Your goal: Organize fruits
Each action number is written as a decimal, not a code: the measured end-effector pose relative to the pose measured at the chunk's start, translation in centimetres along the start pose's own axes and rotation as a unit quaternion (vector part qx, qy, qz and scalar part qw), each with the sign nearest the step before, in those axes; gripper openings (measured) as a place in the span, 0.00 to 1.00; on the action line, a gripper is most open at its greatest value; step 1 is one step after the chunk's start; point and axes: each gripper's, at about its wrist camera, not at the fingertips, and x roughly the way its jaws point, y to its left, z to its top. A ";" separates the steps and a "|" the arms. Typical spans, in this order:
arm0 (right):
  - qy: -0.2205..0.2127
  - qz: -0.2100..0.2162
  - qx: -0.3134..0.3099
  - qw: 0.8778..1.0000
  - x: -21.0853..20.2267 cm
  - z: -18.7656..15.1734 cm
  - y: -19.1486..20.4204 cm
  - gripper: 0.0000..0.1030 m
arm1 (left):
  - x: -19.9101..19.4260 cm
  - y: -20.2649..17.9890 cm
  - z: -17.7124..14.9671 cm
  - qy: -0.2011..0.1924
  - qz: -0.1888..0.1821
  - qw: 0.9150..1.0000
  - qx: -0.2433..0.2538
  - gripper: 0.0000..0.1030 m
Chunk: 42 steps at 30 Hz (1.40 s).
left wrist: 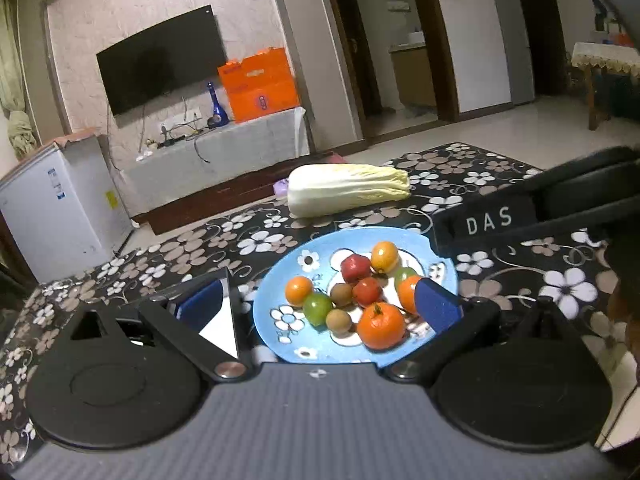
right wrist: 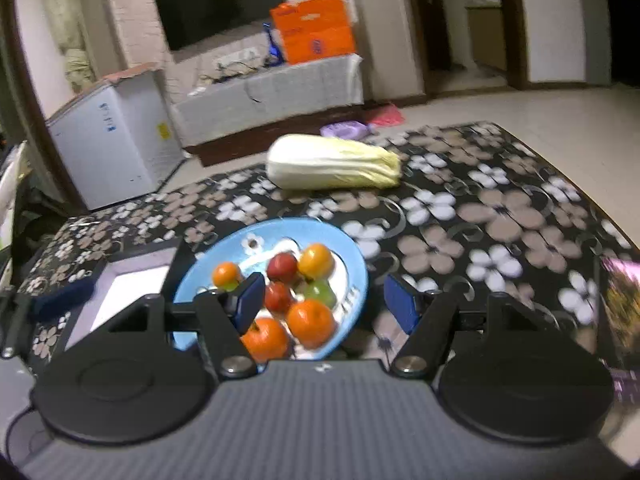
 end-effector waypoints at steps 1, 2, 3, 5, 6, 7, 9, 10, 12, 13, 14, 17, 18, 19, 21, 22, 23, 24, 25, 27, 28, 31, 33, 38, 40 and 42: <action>0.004 -0.007 0.006 1.000 -0.3 -0.3 0.0 0.66 | -0.4 0.2 -0.1 0.006 -0.005 1.000 -0.007 1.00; 0.007 -0.012 0.008 1.000 -0.5 -0.6 0.0 0.66 | -0.7 0.5 -0.1 0.013 -0.014 1.000 -0.017 1.00; 0.009 -0.015 0.007 1.000 -0.8 -0.9 0.0 0.66 | -1.0 0.9 -0.2 0.019 -0.020 0.999 -0.027 1.00; 0.012 -0.015 0.000 1.000 -1.3 -1.6 0.3 0.66 | -1.8 1.8 -0.5 0.032 -0.033 0.997 -0.055 1.00; 0.014 -0.015 -0.004 1.000 -1.6 -1.9 0.4 0.66 | -2.2 2.2 -0.6 0.037 -0.039 0.996 -0.067 1.00; 0.018 -0.016 -0.006 1.000 -1.8 -2.2 0.5 0.66 | -2.6 2.6 -0.8 0.042 -0.044 0.995 -0.080 1.00; 0.027 -0.016 -0.005 0.999 -2.2 -2.9 0.7 0.66 | -3.2 3.1 -1.3 0.057 -0.049 0.993 -0.093 1.00; 0.030 -0.013 0.001 0.999 -2.4 -3.1 0.6 0.66 | -3.5 3.1 -1.6 0.062 -0.051 0.992 -0.097 1.00; 0.037 -0.008 0.005 0.999 -2.8 -3.6 0.5 0.66 | -4.0 3.2 -2.0 0.067 -0.049 0.991 -0.102 1.00; 0.034 -0.010 0.003 0.999 -3.0 -3.7 0.5 0.66 | -4.2 3.2 -2.2 0.070 -0.045 0.991 -0.104 1.00; 0.023 -0.016 0.007 1.000 -3.5 -3.7 0.3 0.66 | -4.2 3.2 -2.3 0.074 -0.041 0.991 -0.105 1.00; -0.003 -0.034 0.028 0.999 -4.6 -3.7 -0.6 0.66 | -4.3 3.3 -2.7 0.085 -0.031 0.990 -0.109 1.00; -0.005 -0.049 0.029 0.998 -4.7 -3.8 -0.8 0.66 | -4.3 3.3 -2.8 0.087 -0.028 0.990 -0.111 1.00; -0.004 -0.063 0.026 0.998 -4.7 -4.0 -0.9 0.66 | -4.4 3.4 -2.9 0.089 -0.026 0.989 -0.112 1.00; 0.011 -0.076 0.026 0.997 -4.5 -4.2 -1.1 0.66 | -4.5 3.5 -3.1 0.093 -0.026 0.989 -0.115 1.00; 0.021 -0.069 0.024 0.997 -4.3 -4.3 -1.0 0.66 | -4.6 3.5 -3.1 0.093 -0.025 0.989 -0.114 1.00; 0.032 -0.064 0.015 0.997 -4.0 -4.4 -0.8 0.66 | -4.7 3.4 -3.2 0.094 -0.025 0.989 -0.113 1.00; 0.044 -0.062 0.005 0.997 -3.5 -4.5 -0.6 0.66 | -4.8 3.4 -3.3 0.094 -0.025 0.989 -0.112 1.00; 0.058 -0.059 -0.005 0.997 -3.1 -4.7 -0.4 0.66 | -4.9 3.3 -3.3 0.093 -0.026 0.989 -0.111 1.00; 0.083 -0.045 -0.022 0.995 -2.2 -5.0 0.2 0.66 | -5.0 3.3 -3.3 0.094 -0.029 0.989 -0.111 1.00; 0.095 -0.043 -0.030 0.994 -1.7 -5.1 0.4 0.66 | -5.0 3.2 -3.3 0.094 -0.029 0.989 -0.110 1.00; 0.114 -0.059 -0.048 0.991 -0.8 -5.5 1.0 0.66 | -5.0 3.2 -3.3 0.094 -0.031 0.989 -0.111 1.00; 0.120 -0.059 -0.049 0.990 -0.4 -5.7 1.0 0.66 | -5.1 3.1 -3.3 0.094 -0.032 0.989 -0.113 1.00; 0.125 -0.064 -0.042 0.989 -0.1 -5.9 0.6 0.66 | -5.0 3.2 -3.4 0.099 -0.033 0.987 -0.118 1.00; 0.126 -0.066 -0.041 0.989 0.0 -5.8 0.5 0.66 | -4.8 3.3 -3.4 0.101 -0.034 0.987 -0.119 1.00; 0.127 -0.066 -0.040 0.989 0.1 -5.8 0.5 0.66 | -4.7 3.4 -3.4 0.102 -0.035 0.987 -0.119 1.00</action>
